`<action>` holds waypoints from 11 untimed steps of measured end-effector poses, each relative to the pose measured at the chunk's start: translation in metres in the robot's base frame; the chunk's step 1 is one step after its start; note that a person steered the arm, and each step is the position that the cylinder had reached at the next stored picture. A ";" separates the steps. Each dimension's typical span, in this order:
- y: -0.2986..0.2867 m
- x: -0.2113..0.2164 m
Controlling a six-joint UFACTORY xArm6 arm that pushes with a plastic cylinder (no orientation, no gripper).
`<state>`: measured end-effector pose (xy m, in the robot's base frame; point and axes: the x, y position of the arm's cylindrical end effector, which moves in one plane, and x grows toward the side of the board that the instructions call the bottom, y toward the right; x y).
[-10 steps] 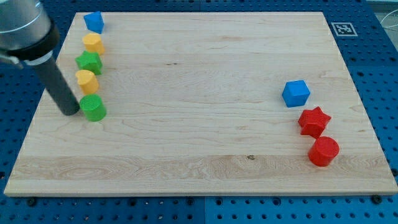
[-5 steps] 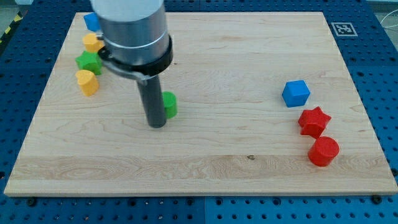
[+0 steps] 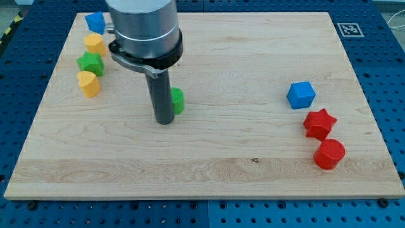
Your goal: Move green circle above blue cube
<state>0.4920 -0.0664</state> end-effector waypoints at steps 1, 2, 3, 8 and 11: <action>0.005 -0.014; 0.013 -0.038; -0.006 -0.057; 0.133 -0.090; 0.206 -0.121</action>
